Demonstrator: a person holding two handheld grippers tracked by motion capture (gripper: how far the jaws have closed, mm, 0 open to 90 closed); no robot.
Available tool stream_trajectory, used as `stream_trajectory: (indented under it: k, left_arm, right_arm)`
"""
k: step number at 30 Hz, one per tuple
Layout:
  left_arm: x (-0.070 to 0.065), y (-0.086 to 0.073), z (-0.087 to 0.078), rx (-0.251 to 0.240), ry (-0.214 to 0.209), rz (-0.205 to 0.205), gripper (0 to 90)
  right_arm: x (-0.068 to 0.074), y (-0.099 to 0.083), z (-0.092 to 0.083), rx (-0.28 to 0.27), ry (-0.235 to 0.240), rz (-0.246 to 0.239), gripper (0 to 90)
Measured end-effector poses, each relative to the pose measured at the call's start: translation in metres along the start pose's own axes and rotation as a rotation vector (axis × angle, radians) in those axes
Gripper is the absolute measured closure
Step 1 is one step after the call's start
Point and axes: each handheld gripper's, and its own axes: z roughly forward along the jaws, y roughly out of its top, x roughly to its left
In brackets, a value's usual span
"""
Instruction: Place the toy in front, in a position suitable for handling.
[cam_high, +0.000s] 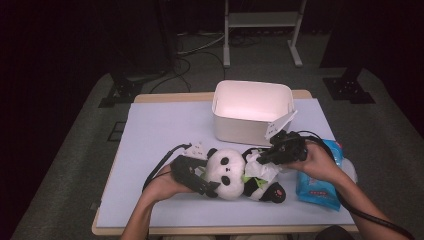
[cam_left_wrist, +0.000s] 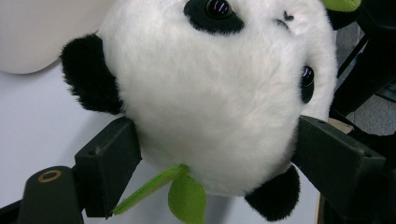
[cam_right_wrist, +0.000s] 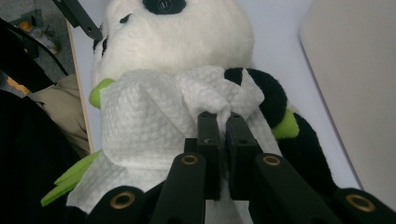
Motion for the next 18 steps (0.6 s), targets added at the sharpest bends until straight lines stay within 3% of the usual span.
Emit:
stream_trajectory:
  k: [18]
  left_arm:
    - [0.0000,-0.0001,-0.0002,0.003,-0.001,0.001,15.6]
  right_arm:
    - [0.0016,-0.0074,-0.0031,0.000,0.002,-0.004,85.7]
